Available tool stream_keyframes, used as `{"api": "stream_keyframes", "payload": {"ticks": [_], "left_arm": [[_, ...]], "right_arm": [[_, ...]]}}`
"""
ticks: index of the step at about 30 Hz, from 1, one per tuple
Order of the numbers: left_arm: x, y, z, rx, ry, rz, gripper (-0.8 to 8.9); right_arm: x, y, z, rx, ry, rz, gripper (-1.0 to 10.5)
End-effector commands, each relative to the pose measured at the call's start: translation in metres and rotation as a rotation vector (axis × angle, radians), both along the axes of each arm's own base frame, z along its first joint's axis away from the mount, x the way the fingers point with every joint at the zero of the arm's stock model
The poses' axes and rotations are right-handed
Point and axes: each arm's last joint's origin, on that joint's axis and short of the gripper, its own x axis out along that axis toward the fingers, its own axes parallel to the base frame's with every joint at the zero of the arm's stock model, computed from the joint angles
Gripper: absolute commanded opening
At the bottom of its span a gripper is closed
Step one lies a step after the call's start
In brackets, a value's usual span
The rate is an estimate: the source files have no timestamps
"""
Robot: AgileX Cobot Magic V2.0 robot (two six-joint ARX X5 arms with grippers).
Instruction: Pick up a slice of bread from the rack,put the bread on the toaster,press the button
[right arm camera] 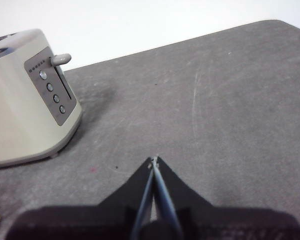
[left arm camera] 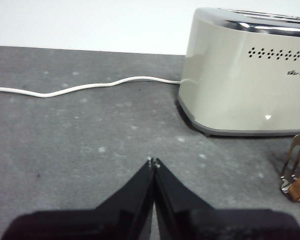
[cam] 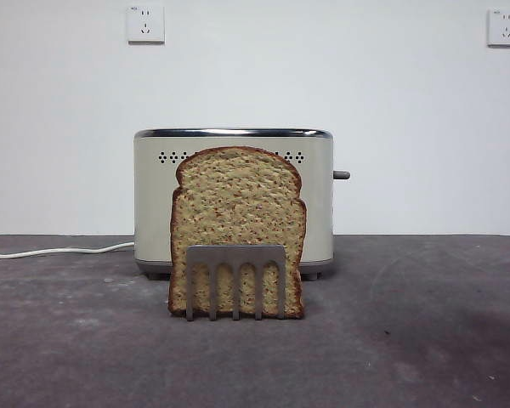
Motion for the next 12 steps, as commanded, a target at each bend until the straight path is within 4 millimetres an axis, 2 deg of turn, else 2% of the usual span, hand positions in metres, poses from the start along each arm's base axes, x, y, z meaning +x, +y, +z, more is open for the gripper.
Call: {"api": "stream_keyframes", "payload": {"ticks": [1, 7, 12], "left_arm": [[0.001, 0.000, -0.004, -0.102, 0.028, 0.014, -0.03], [0.000, -0.001, -0.003, -0.191, 0.038, 0.003, -0.09], [-0.002, -0.003, 0.009, -0.222, 0.016, -0.075, -0.08]], "right_arm": [[0.000, 0.000, -0.005, 0.069, 0.024, -0.010, 0.0], [0.000, 0.001, -0.001, 0.196, 0.011, 0.001, -0.1], [-0.002, 0.002, 0.016, 0.254, -0.014, 0.027, -0.1]]}}
